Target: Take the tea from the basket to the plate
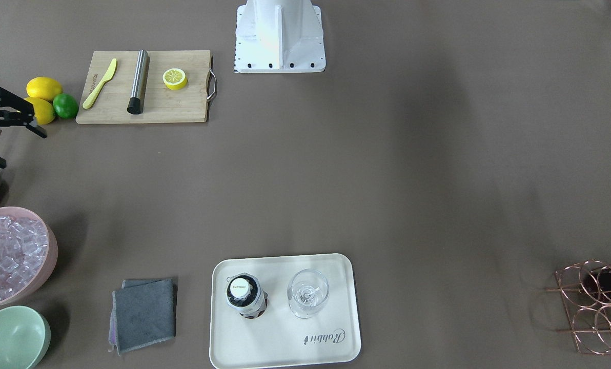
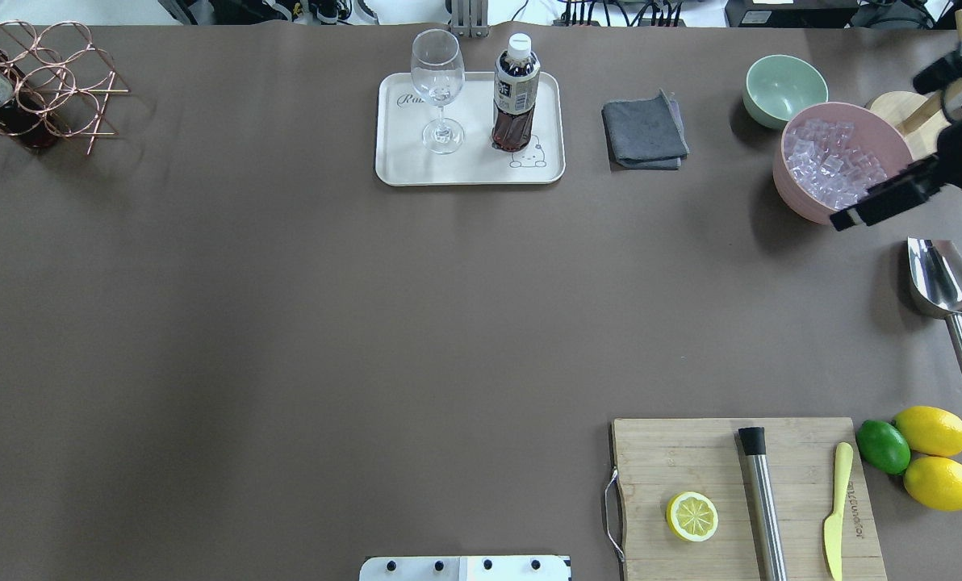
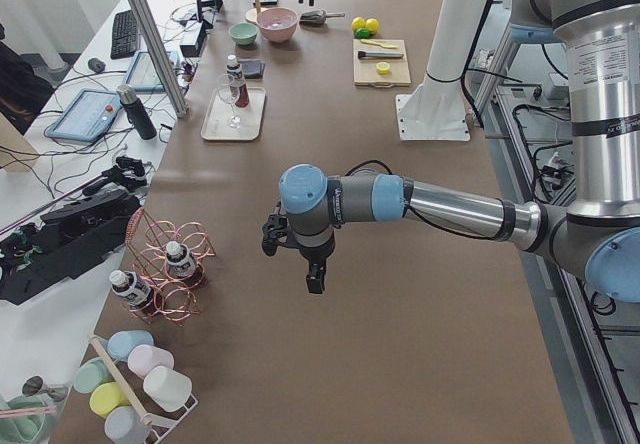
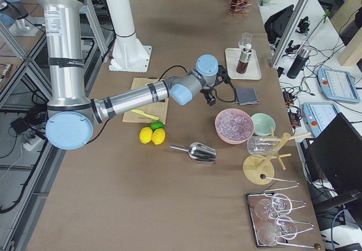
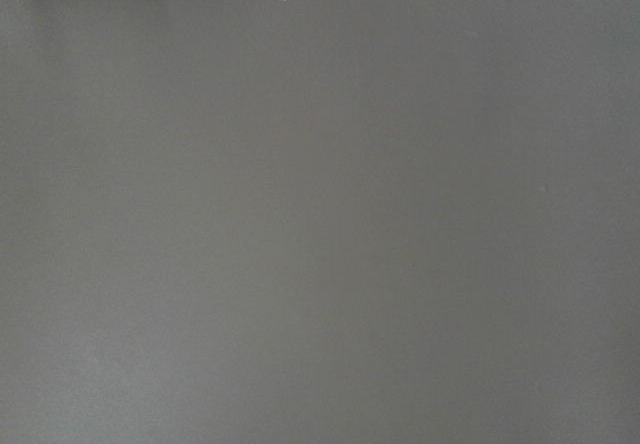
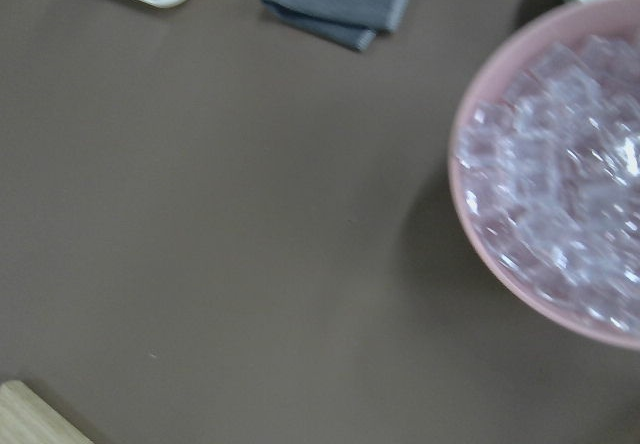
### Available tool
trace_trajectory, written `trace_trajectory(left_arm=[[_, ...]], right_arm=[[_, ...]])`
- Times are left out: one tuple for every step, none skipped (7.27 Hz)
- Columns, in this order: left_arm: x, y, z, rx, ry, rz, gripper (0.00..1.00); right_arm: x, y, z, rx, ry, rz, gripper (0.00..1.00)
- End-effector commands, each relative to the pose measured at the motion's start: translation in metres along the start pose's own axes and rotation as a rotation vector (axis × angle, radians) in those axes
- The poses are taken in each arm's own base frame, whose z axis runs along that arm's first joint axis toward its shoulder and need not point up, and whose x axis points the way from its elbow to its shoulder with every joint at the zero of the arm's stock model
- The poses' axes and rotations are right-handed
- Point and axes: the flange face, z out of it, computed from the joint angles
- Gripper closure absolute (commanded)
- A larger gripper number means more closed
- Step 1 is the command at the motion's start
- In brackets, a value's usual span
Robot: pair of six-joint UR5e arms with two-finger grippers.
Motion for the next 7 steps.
trace_trajectory(left_arm=[[-0.022, 0.004, -0.016, 0.038, 0.003, -0.028, 0.02], [-0.037, 0.006, -0.010, 0.028, 0.006, -0.063, 0.02], [-0.042, 0.012, -0.009, 0.029, 0.007, -0.078, 0.02], [-0.044, 0.007, -0.009, 0.027, 0.003, -0.080, 0.02], [-0.046, 0.010, -0.007, 0.022, -0.005, -0.084, 0.02], [-0.051, 0.011, -0.002, 0.012, -0.003, -0.093, 0.02], [-0.054, 0.012, -0.002, 0.012, -0.004, -0.101, 0.02]], right_arm=[[0.084, 0.116, -0.028, -0.035, 0.089, 0.241, 0.00], [0.111, 0.149, -0.028, -0.052, 0.134, 0.316, 0.00], [0.138, 0.175, -0.026, -0.077, 0.196, 0.392, 0.00], [0.151, 0.186, -0.033, -0.104, 0.227, 0.481, 0.00], [0.160, 0.192, -0.035, -0.153, 0.252, 0.570, 0.00], [0.168, 0.195, -0.035, -0.199, 0.298, 0.627, 0.00], [0.176, 0.163, -0.040, -0.230, 0.370, 0.662, 0.00]])
